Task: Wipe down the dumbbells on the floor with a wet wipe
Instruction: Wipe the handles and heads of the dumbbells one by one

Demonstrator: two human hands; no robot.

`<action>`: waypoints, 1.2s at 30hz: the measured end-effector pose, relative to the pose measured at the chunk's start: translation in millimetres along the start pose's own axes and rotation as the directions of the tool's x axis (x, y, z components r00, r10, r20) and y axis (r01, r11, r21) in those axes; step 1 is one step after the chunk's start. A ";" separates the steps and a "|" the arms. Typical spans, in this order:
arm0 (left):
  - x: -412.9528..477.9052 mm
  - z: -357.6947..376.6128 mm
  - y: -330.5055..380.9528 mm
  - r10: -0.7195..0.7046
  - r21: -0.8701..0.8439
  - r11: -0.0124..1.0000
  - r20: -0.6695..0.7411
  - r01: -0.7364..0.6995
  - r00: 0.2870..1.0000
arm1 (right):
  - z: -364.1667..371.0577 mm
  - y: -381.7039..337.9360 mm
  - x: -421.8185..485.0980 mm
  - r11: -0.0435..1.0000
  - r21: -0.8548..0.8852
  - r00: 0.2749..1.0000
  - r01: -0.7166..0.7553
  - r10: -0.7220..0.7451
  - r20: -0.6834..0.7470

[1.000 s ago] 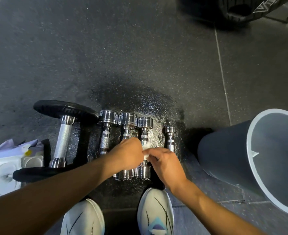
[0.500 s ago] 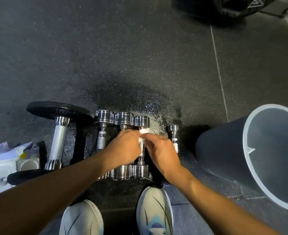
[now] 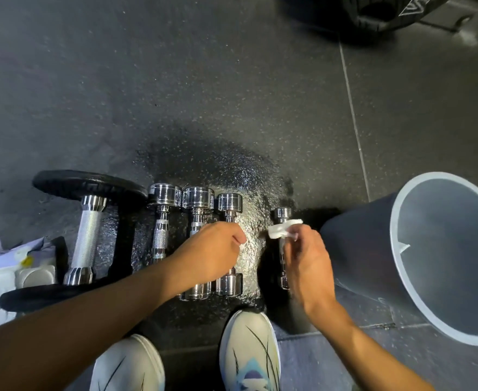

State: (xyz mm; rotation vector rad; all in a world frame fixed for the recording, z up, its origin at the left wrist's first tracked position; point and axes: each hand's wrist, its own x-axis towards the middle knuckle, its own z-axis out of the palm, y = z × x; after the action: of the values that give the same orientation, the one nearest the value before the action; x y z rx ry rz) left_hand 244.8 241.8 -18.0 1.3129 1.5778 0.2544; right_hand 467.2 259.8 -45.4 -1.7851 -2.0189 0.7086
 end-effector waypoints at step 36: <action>-14.7 -21.6 -25.3 -0.074 0.067 0.995 0.037 0.071 0.997 | 25.9 -9.9 -1.4 0.967 -0.113 0.932 0.229 -0.184 0.312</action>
State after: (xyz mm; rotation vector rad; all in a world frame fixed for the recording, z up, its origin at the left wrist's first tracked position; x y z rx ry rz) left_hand 210.8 229.0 -17.7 1.3002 1.6084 0.1321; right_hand 444.6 254.2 -60.6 -1.5825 -2.4762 0.8218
